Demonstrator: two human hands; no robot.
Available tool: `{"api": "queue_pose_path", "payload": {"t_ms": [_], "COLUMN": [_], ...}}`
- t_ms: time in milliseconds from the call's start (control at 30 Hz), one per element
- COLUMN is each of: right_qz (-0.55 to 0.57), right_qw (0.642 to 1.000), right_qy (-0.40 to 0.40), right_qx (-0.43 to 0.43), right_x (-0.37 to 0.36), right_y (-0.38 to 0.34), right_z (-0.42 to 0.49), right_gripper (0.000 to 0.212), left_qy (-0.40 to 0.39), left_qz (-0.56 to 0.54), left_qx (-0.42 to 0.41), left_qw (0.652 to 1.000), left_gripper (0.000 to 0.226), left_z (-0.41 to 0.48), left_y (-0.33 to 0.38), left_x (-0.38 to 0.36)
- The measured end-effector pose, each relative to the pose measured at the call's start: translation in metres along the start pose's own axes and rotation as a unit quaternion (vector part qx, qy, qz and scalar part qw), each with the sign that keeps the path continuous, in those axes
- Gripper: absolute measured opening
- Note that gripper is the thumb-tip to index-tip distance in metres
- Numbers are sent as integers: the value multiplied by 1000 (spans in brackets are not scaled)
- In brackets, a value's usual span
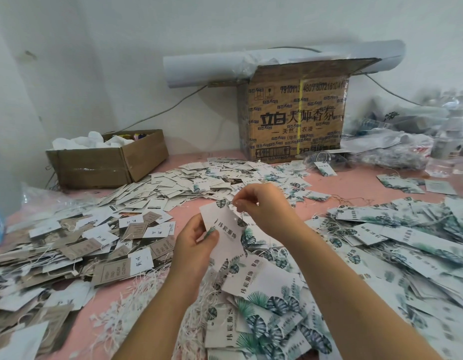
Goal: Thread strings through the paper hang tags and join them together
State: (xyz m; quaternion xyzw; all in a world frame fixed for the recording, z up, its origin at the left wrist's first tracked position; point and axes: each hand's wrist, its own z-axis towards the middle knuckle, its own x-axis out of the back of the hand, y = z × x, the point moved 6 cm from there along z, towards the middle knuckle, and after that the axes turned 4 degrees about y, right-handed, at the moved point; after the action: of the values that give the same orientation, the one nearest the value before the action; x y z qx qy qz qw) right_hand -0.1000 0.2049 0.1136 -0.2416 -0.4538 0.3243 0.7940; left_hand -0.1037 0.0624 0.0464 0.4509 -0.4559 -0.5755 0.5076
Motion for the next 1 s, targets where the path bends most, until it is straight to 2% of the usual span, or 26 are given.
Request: {"api": "queue_pose_path", "payload": {"t_ms": [267, 567, 1000], "right_qz": [-53, -82, -79], "right_qw": [998, 995, 992], "right_qy": [6, -24, 40], "right_qx": [37, 41, 94], "right_x": [-1, -9, -5], "right_y": [-5, -4, -10], "right_z": [-1, -3, -4], "right_gripper": [9, 11, 6], "left_qy": [1, 16, -40], "left_qz": [-14, -38, -107], "left_qx": [-6, -6, 18], "left_qw": [1000, 999, 993], "left_gripper": [35, 30, 39], "left_z": [1, 2, -1], "left_y": [1, 1, 6], "left_x": [-1, 2, -4]}}
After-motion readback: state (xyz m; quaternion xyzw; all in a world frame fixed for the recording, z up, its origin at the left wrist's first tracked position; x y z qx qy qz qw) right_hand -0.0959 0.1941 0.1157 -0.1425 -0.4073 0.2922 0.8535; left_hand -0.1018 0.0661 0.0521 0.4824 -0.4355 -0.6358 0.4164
